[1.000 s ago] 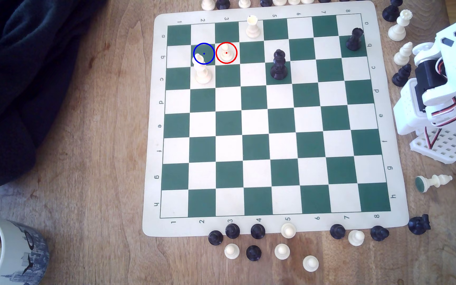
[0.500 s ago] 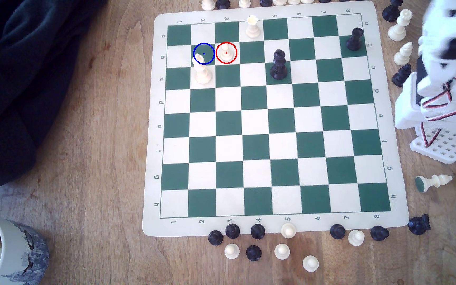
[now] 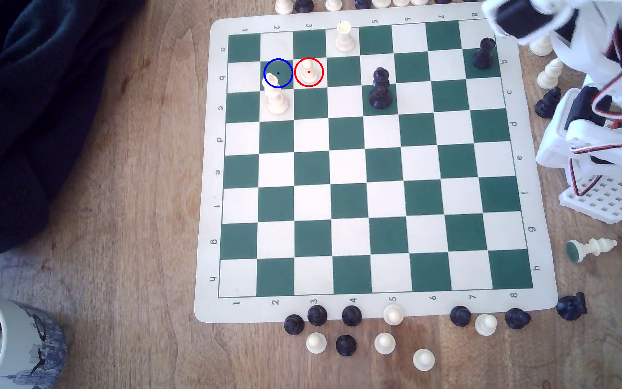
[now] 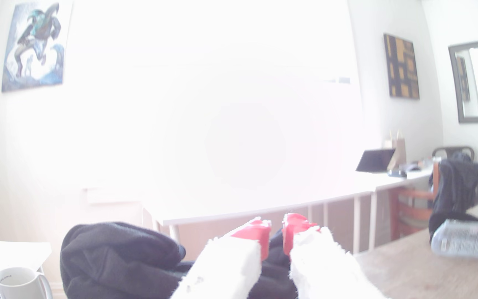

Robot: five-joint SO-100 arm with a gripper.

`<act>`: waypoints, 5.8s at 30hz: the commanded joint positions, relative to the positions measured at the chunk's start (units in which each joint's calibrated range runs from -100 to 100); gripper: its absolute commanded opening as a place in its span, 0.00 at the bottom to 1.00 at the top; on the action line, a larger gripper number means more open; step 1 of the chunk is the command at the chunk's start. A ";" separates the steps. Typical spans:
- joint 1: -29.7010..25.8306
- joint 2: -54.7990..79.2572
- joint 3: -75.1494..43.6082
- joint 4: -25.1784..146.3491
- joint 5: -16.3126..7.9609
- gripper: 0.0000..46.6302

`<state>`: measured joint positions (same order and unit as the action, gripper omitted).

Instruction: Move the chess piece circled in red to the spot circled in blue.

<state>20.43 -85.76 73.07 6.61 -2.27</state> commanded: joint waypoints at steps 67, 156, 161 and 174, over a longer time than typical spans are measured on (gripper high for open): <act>-1.15 105.54 -98.63 59.81 -13.63 0.26; -2.40 103.75 -104.17 55.47 -11.58 0.06; -2.56 107.49 -104.17 51.86 -11.43 0.06; -2.79 114.53 -104.35 45.97 -11.72 0.06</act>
<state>18.22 30.21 -25.89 54.26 -13.80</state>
